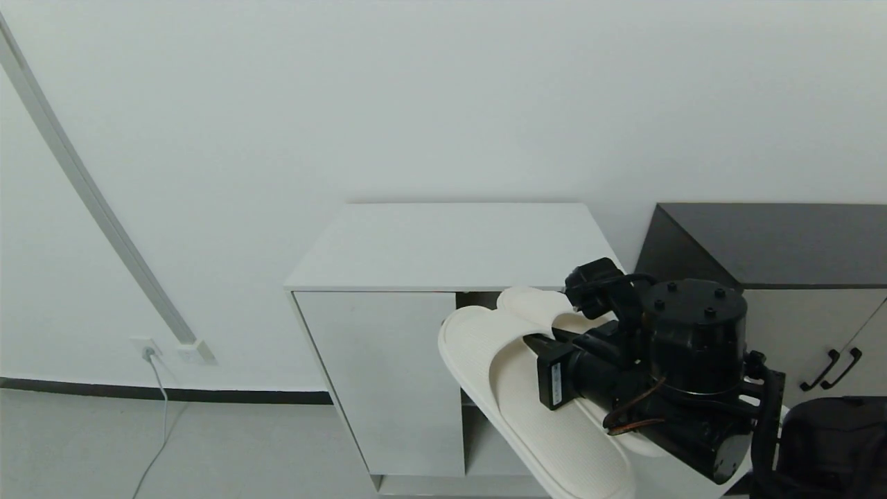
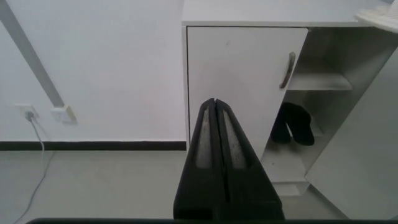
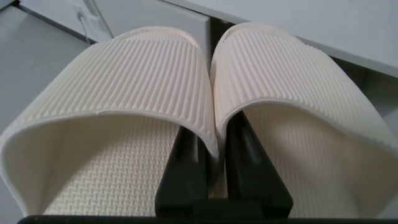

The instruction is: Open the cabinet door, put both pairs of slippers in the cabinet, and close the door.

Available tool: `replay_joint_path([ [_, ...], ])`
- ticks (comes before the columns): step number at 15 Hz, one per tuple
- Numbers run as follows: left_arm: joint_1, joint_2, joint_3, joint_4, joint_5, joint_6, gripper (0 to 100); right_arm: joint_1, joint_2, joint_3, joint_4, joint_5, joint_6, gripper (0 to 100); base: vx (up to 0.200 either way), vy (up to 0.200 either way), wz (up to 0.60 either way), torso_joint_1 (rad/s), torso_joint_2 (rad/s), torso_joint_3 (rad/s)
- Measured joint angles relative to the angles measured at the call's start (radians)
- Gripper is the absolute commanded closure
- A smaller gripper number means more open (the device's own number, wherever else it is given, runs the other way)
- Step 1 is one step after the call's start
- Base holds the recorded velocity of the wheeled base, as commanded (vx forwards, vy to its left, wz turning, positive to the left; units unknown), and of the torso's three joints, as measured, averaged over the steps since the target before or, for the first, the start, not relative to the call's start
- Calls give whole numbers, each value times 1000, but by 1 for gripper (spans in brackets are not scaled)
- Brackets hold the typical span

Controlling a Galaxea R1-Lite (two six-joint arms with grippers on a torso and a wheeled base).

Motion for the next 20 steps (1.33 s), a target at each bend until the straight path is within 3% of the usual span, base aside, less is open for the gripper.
replay_joint_path([
  [20, 0, 0, 0, -1, 3, -1, 100, -4, 14, 63, -70, 1, -25, 100, 0, 0, 0, 0, 0, 0],
])
